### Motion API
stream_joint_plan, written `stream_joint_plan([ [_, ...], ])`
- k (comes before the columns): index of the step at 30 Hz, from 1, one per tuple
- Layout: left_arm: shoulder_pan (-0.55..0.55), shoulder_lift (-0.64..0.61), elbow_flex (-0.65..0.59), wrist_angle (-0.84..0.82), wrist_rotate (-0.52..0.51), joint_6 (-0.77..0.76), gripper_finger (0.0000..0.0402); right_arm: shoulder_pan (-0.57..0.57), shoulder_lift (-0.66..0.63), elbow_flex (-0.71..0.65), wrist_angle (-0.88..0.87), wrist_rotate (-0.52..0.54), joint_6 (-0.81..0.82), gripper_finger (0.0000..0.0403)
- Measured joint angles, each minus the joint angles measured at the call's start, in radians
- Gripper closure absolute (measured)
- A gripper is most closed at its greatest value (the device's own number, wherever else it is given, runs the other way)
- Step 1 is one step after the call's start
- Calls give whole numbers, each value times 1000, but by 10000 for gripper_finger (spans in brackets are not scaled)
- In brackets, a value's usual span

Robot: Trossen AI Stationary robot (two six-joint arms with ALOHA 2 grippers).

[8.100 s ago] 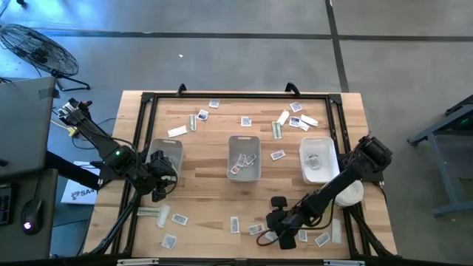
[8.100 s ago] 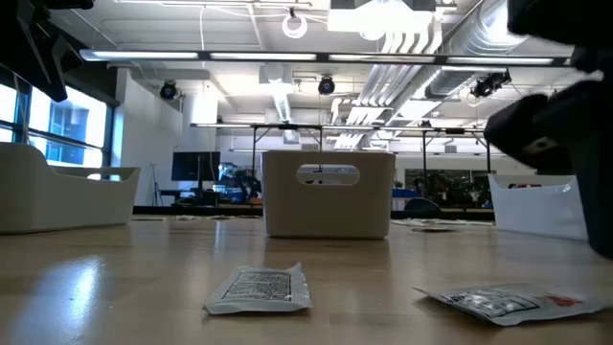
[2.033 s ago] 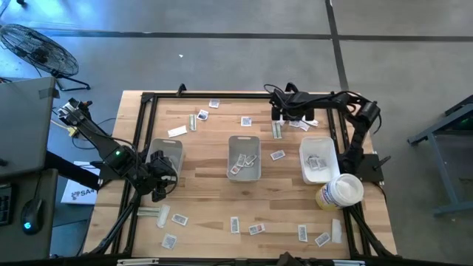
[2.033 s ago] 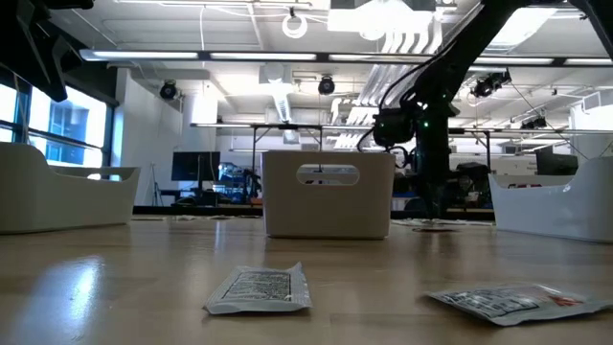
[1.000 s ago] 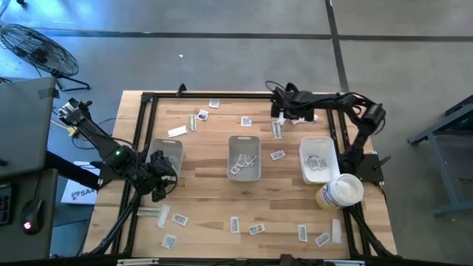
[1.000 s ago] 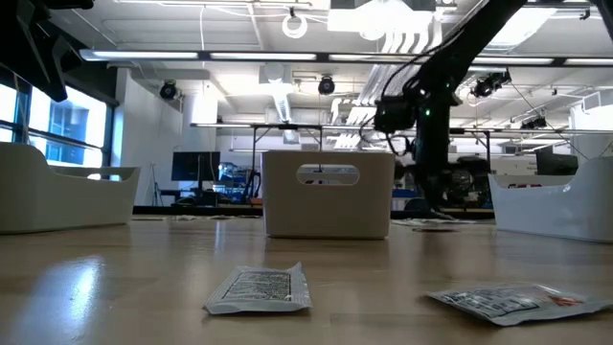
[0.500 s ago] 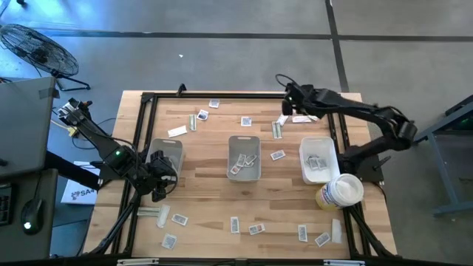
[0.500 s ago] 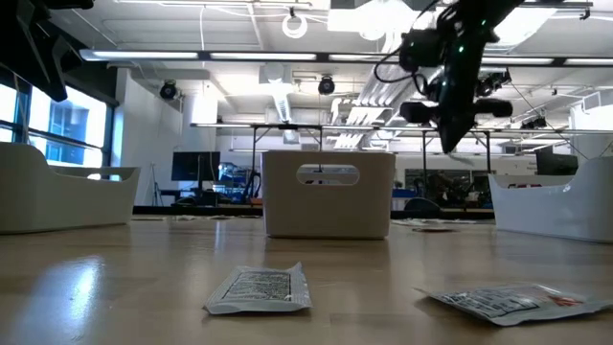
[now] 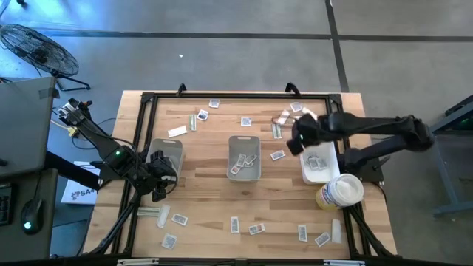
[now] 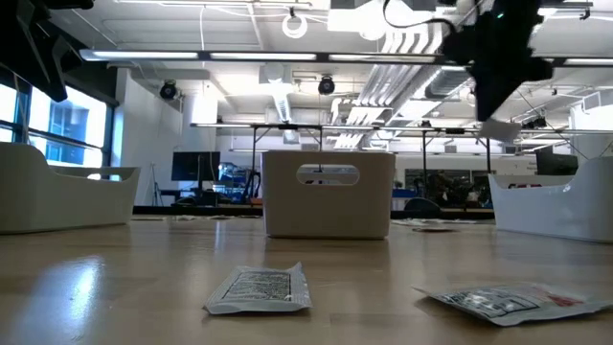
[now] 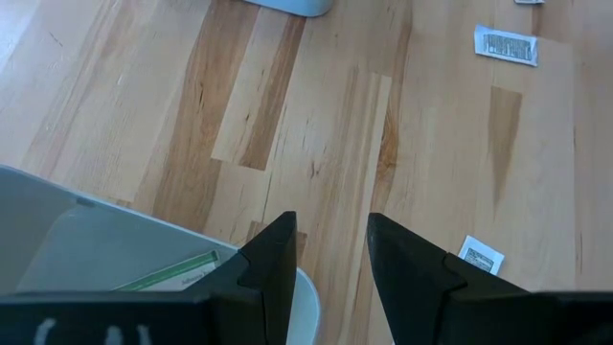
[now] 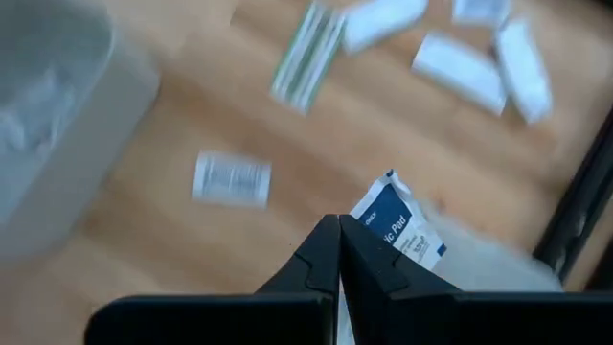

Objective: Pick & Place First Aid Supplies
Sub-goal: Put the alcohol pad into the white bin

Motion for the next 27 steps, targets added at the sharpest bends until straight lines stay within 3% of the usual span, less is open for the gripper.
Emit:
stream_joint_plan([
  [6,0,0,0,0,0,0,273,215,-2,0,-149,-38,234,403],
  [12,0,0,0,0,0,0,273,346,-2,-20,-138,-6,377,403],
  [17,0,0,0,0,0,0,273,354,-1,-142,-95,-41,382,403],
  [27,0,0,0,0,0,0,273,255,0,-341,39,-93,333,403],
])
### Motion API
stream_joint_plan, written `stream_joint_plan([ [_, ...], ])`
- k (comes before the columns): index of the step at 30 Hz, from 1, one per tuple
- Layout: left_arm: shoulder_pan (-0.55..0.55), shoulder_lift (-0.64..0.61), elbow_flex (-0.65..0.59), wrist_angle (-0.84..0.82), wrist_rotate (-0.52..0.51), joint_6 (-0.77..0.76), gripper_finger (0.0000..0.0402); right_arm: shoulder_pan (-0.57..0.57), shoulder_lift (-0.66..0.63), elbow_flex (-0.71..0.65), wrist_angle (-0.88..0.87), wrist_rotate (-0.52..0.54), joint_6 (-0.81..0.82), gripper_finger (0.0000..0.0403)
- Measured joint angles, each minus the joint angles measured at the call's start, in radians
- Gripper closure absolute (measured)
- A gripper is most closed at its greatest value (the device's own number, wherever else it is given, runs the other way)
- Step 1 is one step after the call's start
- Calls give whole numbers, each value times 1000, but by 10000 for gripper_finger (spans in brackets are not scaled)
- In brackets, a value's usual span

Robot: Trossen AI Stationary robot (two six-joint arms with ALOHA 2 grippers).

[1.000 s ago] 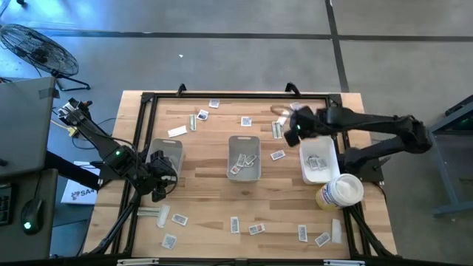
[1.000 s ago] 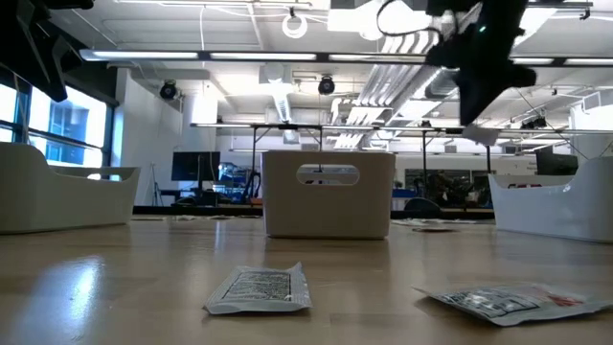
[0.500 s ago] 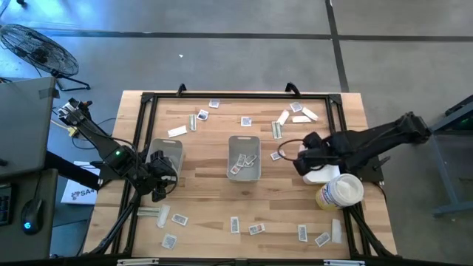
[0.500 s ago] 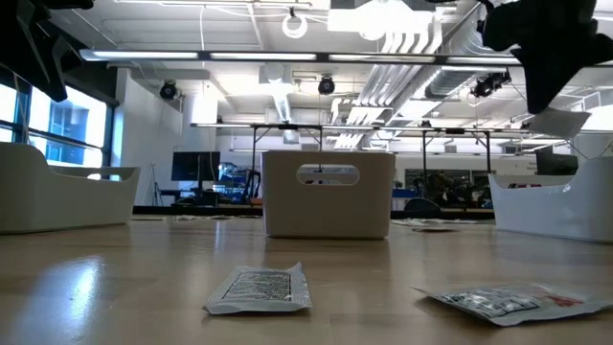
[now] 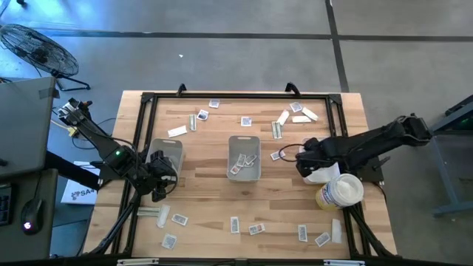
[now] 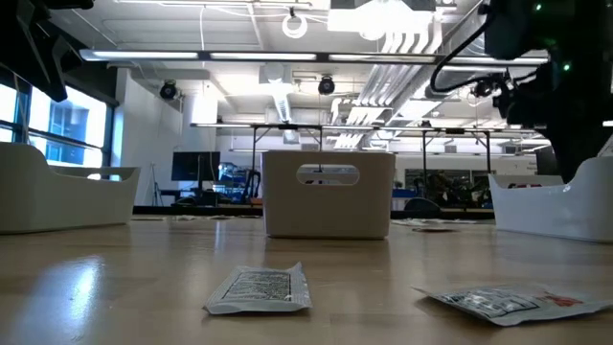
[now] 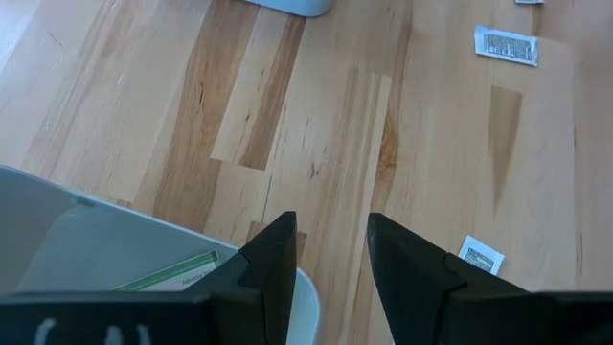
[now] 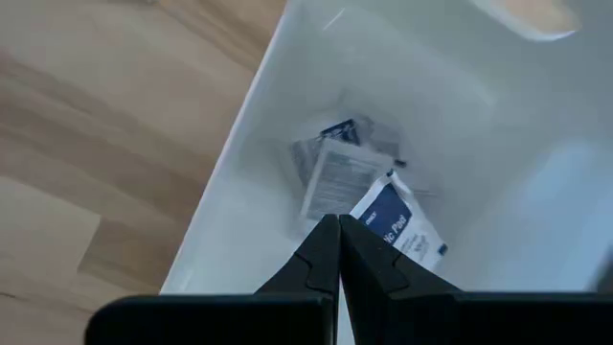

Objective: Pick & Place First Aid Supplies
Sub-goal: Put the alcohol pad into the white bin

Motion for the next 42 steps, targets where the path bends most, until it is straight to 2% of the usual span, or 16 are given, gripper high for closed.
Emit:
stream_joint_plan([
  [7,0,0,0,0,0,0,273,-56,0,-40,74,-70,-85,383],
  [13,0,0,0,0,0,0,273,-86,0,47,13,-78,-103,350],
  [18,0,0,0,0,0,0,273,-98,0,192,-96,-9,-144,340],
  [22,0,0,0,0,0,0,273,-102,-1,288,-94,73,-165,344],
  [27,0,0,0,0,0,0,273,-107,-1,332,29,202,-237,355],
  [31,0,0,0,0,0,0,273,-159,-1,321,132,260,-317,365],
  [37,0,0,0,0,0,0,273,-320,-1,259,310,350,-483,373],
  [42,0,0,0,0,0,0,273,-493,8,161,547,311,-612,373],
])
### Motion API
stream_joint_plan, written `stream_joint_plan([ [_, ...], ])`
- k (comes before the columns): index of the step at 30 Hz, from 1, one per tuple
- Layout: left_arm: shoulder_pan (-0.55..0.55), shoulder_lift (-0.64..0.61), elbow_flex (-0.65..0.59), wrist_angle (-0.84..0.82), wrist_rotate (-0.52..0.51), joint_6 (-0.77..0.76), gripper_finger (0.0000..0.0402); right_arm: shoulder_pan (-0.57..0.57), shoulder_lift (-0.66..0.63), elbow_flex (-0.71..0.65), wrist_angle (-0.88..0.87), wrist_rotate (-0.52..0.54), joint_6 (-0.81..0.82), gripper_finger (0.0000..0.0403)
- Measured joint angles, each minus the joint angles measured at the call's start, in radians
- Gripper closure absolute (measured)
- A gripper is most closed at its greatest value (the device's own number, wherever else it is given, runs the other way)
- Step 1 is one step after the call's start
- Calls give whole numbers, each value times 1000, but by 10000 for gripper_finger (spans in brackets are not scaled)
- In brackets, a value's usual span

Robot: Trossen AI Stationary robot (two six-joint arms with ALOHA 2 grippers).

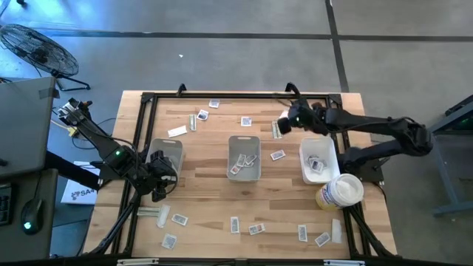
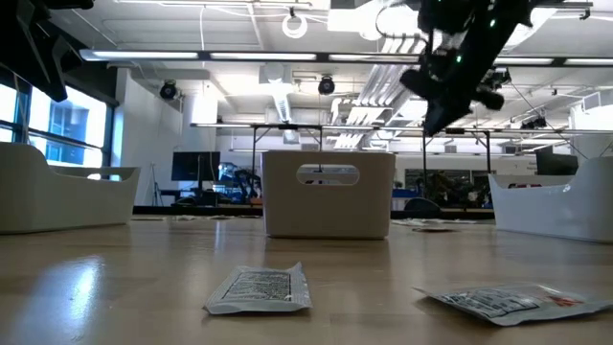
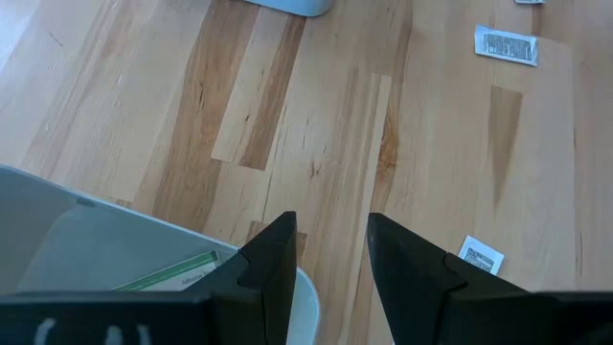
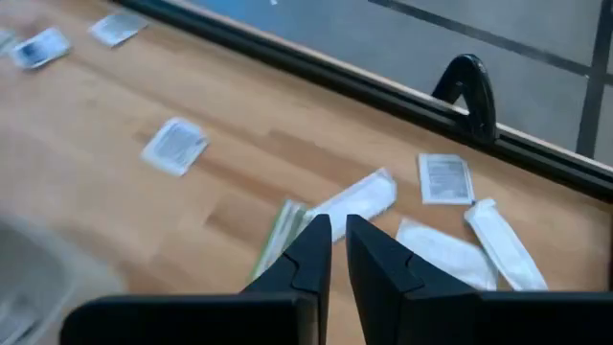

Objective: Pick & Place First Aid Supplies
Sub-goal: Put the alcohol pad into the white bin

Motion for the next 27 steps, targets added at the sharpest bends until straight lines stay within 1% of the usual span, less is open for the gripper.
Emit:
stream_joint_plan([
  [4,0,0,0,0,0,0,273,-132,49,-57,130,-77,-34,371],
  [8,0,0,0,0,0,0,273,-232,150,-64,160,-129,-56,360],
  [12,0,0,0,0,0,0,273,-310,259,-43,173,-134,-79,337],
  [16,0,0,0,0,0,0,273,-366,348,-41,239,-147,-78,309],
  [21,0,0,0,0,0,0,273,-409,435,-39,348,-151,-58,275],
  [27,0,0,0,0,0,0,273,-438,512,-39,505,-178,-57,253],
])
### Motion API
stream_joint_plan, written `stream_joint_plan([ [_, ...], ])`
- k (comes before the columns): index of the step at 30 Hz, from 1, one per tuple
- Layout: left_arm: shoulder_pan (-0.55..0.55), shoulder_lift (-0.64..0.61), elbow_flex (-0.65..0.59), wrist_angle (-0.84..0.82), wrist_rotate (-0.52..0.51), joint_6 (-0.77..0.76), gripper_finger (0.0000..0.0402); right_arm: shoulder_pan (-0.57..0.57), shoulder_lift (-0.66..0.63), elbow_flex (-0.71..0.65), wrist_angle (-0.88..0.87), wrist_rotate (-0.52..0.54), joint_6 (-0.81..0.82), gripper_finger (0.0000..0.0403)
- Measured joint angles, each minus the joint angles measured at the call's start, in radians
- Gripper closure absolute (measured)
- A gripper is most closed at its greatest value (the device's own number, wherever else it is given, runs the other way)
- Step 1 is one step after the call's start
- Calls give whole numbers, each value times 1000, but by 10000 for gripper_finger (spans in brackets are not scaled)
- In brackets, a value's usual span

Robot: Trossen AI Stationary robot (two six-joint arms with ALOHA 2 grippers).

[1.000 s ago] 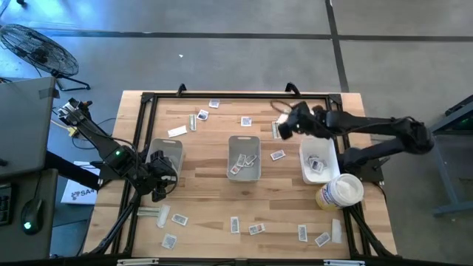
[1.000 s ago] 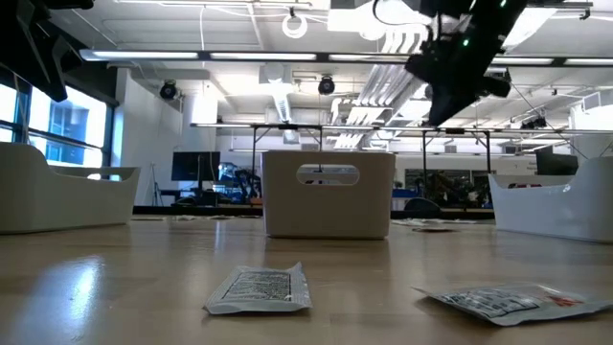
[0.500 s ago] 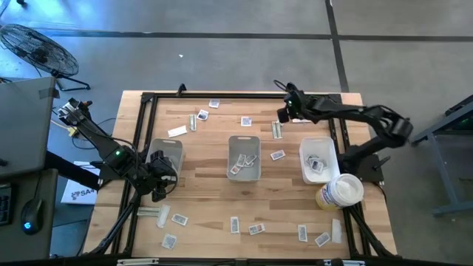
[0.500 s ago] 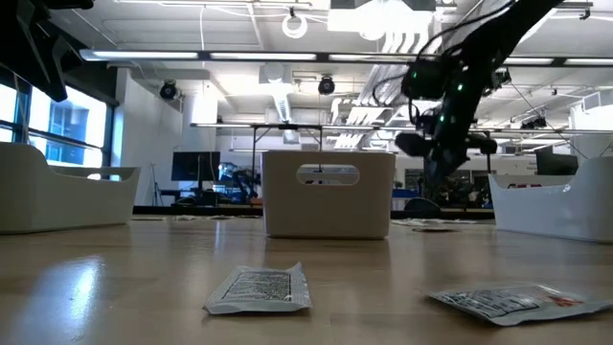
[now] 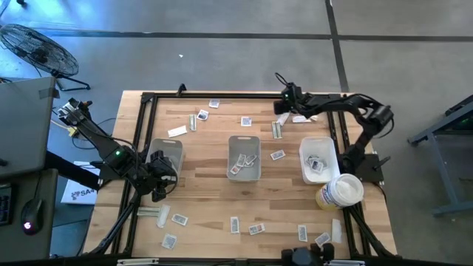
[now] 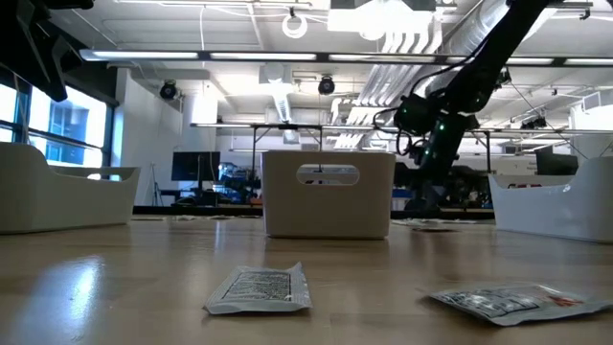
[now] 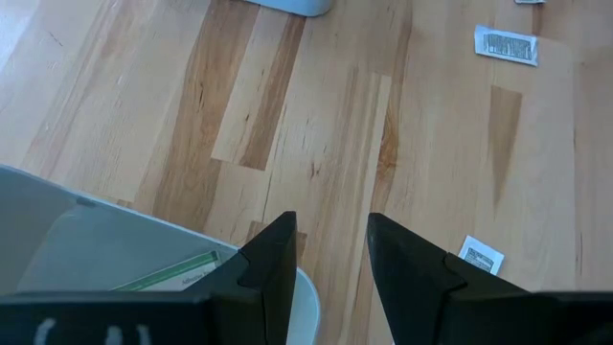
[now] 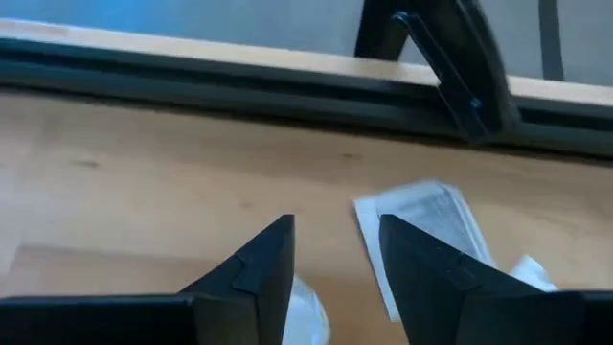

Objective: Pick & Place First Aid Supplies
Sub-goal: Put the alcohol pad into the white bin

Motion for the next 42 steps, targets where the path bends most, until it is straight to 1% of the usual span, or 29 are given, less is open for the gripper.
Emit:
stream_joint_plan([
  [3,0,0,0,0,0,0,273,-11,28,1,39,8,0,254],
  [8,0,0,0,0,0,0,273,-44,77,1,53,-2,0,268],
  [12,0,0,0,0,0,0,273,-50,82,2,40,11,0,280],
  [15,0,0,0,0,0,0,273,-55,82,2,37,-7,3,291],
  [22,0,0,0,0,0,0,273,-41,82,2,34,11,6,338],
  [28,0,0,0,0,0,0,273,-41,82,2,39,-4,3,387],
  [30,0,0,0,0,0,0,273,-42,81,1,48,-18,3,398],
  [37,0,0,0,0,0,0,273,-41,44,-2,31,-114,34,402],
  [42,0,0,0,0,0,0,273,-21,-26,-2,5,-150,16,402],
])
